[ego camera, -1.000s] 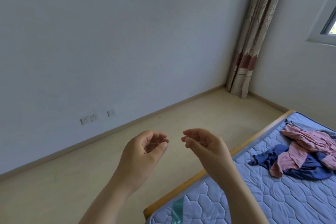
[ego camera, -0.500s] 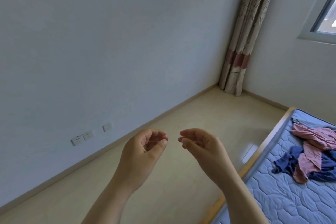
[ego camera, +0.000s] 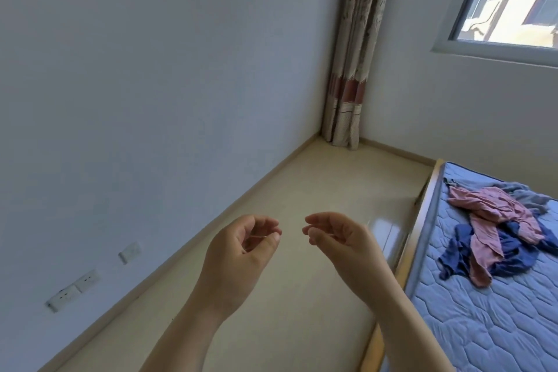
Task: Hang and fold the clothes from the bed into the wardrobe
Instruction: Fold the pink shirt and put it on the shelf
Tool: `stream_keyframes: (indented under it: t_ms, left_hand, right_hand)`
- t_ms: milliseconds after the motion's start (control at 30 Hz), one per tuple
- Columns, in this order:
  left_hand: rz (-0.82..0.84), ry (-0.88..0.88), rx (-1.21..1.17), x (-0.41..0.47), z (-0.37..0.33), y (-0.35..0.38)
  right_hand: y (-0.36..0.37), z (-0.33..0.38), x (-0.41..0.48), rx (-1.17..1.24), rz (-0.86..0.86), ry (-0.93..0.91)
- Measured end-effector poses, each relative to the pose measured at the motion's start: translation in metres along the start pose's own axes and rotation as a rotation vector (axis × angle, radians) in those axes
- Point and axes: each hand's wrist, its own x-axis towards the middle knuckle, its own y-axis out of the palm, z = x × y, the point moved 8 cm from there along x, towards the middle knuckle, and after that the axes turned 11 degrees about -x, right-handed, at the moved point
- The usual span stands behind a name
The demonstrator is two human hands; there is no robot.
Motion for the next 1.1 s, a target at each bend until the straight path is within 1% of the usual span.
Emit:
stream_keyframes:
  t_ms: [133,200,300,467,567,767,900,967,1100]
  left_hand:
    - [0.036,0.034,0.030,0.072,0.001,0.004]
    - [0.069,0.038,0.042,0.104,0.001,0.014]
    - [0.124,0.046,0.037,0.151,0.005,0.036]
    - [0.298,0.017,0.006,0.213,0.017,0.090]
    - [0.379,0.022,-0.016,0.256,0.025,0.118]
    - [0.597,0.056,-0.056,0.344,0.033,0.167]
    - [0.681,0.063,-0.086,0.409,0.029,0.193]
    - [0.759,0.059,-0.094,0.432,0.031,0.212]
    - [0.869,0.027,-0.104,0.466,0.043,0.253]
  right_hand:
    - [-0.004,-0.008,0.061,0.041,-0.063,0.027]
    - [-0.008,-0.013,0.088,0.045,-0.077,0.040]
    - [-0.027,-0.024,0.123,0.042,-0.146,0.061]
    - [-0.062,-0.053,0.165,0.026,-0.254,0.129]
    - [-0.079,-0.070,0.190,0.005,-0.327,0.174]
    - [-0.107,-0.088,0.243,-0.058,-0.492,0.268]
    - [-0.116,-0.090,0.287,-0.112,-0.534,0.306]
    - [-0.122,-0.096,0.301,-0.111,-0.581,0.334]
    - [-0.139,-0.121,0.320,-0.106,-0.656,0.437]
